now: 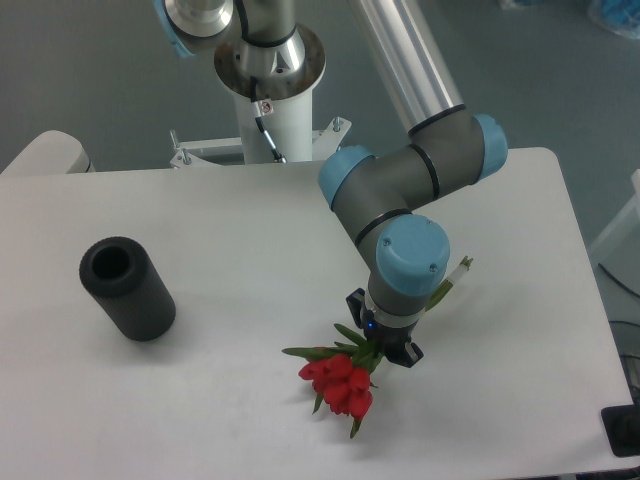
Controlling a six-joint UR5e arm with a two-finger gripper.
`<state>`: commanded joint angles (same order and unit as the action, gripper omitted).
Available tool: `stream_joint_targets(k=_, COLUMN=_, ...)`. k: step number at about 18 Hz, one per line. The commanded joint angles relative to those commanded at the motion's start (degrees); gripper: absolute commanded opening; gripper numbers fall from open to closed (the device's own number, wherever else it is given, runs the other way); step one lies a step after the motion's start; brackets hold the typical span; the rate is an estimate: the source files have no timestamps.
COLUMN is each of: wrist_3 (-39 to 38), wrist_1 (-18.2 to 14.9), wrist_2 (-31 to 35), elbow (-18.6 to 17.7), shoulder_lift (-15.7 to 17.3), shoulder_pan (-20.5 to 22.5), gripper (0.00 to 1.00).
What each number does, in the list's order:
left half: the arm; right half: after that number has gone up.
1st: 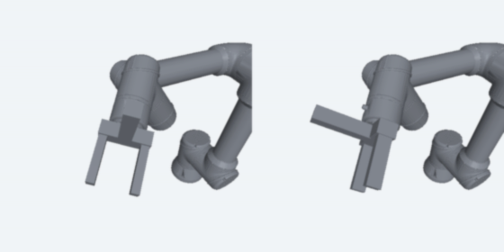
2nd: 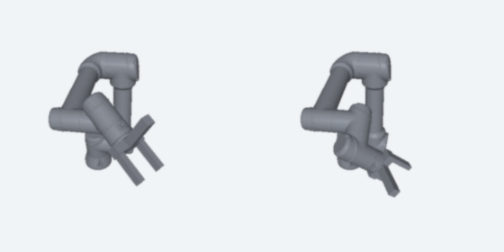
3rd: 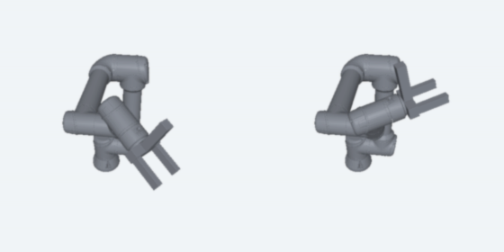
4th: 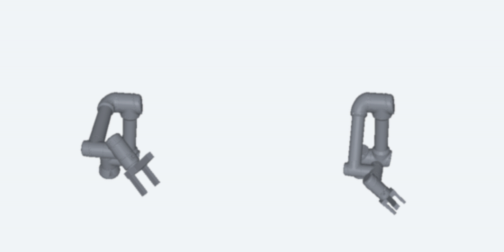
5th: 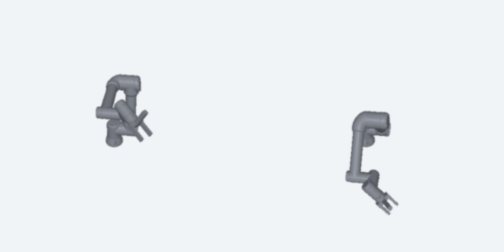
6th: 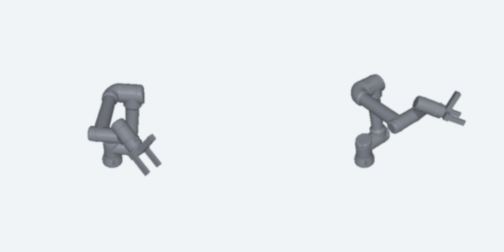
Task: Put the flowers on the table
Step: 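Move the held red tulips with the gripper away from the black vase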
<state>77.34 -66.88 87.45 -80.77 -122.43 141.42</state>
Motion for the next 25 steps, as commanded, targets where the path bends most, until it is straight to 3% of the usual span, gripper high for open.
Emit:
stream_joint_targets(k=8, wrist_3=-0.1, wrist_1=-0.1, wrist_2=0.1, elbow=-0.3, shoulder_lift=0.1, shoulder_pan=0.0, gripper=0.04)
stream_joint_targets(k=17, wrist_3=-1.2, wrist_1=0.1, wrist_2=0.2, elbow=-4.7, shoulder_lift=2.4, shoulder_pan=0.7, gripper=0.02)
stream_joint_targets(k=20, wrist_3=-5.2, wrist_1=0.2, wrist_2=0.1, elbow=-5.4, shoulder_lift=2.5, shoulder_pan=1.6, gripper=0.02)
stream_joint_targets(k=25, wrist_3=-4.7, wrist_1=1.2, wrist_2=-0.4, elbow=-7.1, shoulder_lift=3.6, shoulder_pan=6.1, gripper=0.02)
